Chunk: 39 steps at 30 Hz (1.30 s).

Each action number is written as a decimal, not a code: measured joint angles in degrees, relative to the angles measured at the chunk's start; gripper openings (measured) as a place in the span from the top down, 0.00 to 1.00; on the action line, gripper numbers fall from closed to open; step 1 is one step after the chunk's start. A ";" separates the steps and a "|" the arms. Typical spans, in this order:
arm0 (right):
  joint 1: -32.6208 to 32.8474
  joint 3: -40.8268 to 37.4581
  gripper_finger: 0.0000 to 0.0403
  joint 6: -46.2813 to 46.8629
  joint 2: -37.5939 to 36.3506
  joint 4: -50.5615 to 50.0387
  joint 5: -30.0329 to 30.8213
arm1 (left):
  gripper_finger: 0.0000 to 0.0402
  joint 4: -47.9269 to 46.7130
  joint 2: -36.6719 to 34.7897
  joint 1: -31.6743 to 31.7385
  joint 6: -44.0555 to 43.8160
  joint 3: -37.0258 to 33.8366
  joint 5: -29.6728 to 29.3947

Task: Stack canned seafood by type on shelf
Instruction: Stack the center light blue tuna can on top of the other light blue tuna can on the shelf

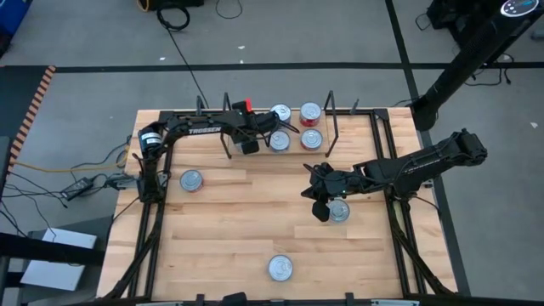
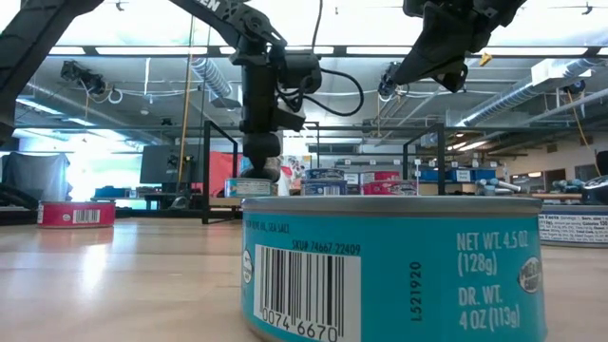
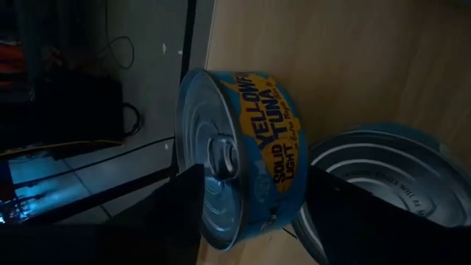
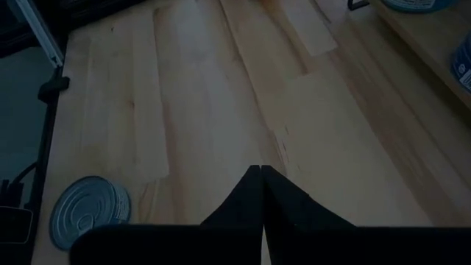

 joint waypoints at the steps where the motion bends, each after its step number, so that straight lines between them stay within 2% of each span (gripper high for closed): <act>1: 0.00 0.00 0.98 0.00 0.00 0.00 0.00 | 0.42 -0.09 0.00 0.14 0.01 0.00 -0.12; 20: 0.00 0.00 0.98 0.00 0.00 -0.01 -0.09 | 0.44 -0.33 0.00 1.74 1.41 0.00 -0.75; 24: 0.00 0.00 0.98 0.00 0.00 -0.02 -0.09 | 0.56 -0.35 0.00 1.65 1.96 0.00 -0.80; 33: 0.00 0.00 0.98 -0.15 0.00 -0.02 -0.09 | 0.96 -1.02 0.02 1.49 2.87 -0.02 -1.02; 39: 0.00 0.02 0.98 -0.17 0.00 -0.02 -0.09 | 0.98 -1.07 0.02 1.15 2.74 -0.02 -1.04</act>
